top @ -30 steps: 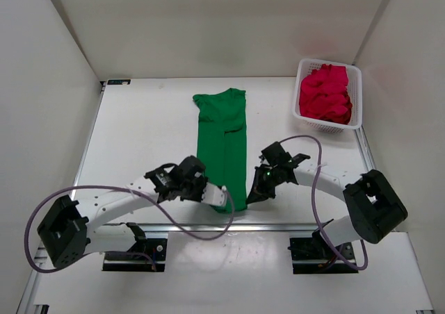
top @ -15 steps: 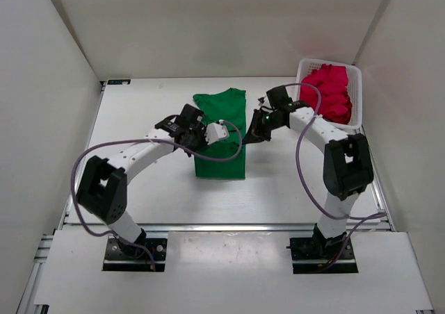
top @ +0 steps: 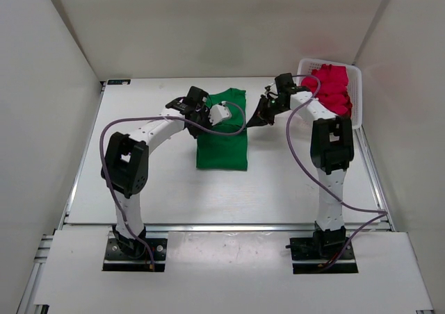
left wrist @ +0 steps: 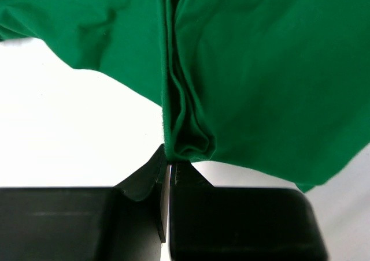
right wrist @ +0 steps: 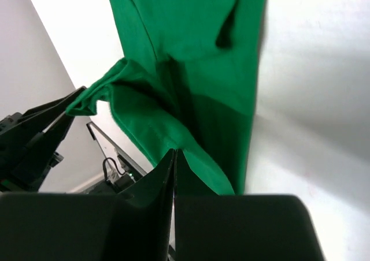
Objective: Fold and stack the t-shirts
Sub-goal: Fold the folded rectangular tshirt in 1/3 of the way
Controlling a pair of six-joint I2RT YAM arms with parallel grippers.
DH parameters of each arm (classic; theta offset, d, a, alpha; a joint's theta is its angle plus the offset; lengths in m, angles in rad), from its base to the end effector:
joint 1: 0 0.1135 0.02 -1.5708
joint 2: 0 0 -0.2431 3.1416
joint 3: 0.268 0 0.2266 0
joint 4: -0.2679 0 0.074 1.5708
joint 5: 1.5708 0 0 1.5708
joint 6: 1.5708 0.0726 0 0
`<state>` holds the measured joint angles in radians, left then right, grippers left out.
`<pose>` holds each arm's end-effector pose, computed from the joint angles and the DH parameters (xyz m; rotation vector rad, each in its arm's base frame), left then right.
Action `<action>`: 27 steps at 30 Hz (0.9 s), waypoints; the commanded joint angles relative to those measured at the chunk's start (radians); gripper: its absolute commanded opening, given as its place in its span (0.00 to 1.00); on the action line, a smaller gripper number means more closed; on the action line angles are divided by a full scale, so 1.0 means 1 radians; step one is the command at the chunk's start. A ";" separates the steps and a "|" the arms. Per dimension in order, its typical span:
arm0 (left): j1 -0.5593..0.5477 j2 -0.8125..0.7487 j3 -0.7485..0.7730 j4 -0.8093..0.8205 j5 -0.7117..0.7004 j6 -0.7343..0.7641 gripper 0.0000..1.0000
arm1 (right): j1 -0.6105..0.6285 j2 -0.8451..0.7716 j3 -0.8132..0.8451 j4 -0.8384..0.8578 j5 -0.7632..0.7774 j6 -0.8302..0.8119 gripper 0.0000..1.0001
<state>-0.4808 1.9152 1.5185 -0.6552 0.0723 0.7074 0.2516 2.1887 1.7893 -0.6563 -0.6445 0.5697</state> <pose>0.3517 -0.1894 0.1861 1.4863 2.1553 -0.0155 0.4255 0.1544 0.1671 0.1940 2.7161 1.1156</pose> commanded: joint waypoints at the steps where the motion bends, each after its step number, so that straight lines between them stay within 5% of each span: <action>1: 0.021 0.022 0.051 -0.009 0.026 0.014 0.00 | 0.006 0.055 0.106 0.004 -0.080 0.013 0.01; 11: 0.042 0.105 0.111 0.052 0.012 -0.002 0.00 | -0.038 0.170 0.226 0.003 -0.119 0.047 0.06; 13: 0.042 0.108 0.104 0.066 0.007 -0.008 0.06 | -0.054 0.177 0.249 -0.020 -0.087 0.041 0.15; 16: 0.042 0.108 0.091 0.109 -0.011 -0.017 0.27 | -0.078 0.163 0.269 -0.052 -0.044 0.029 0.31; 19: 0.047 0.107 0.098 0.154 -0.034 -0.068 0.41 | -0.089 0.132 0.285 -0.078 0.002 -0.013 0.35; 27: 0.102 0.127 0.277 0.047 -0.042 -0.151 0.48 | -0.015 -0.036 0.204 -0.175 0.150 -0.146 0.34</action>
<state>-0.4076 2.0647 1.7020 -0.5537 0.0341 0.6060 0.1932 2.3066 2.0216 -0.7631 -0.5667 0.5083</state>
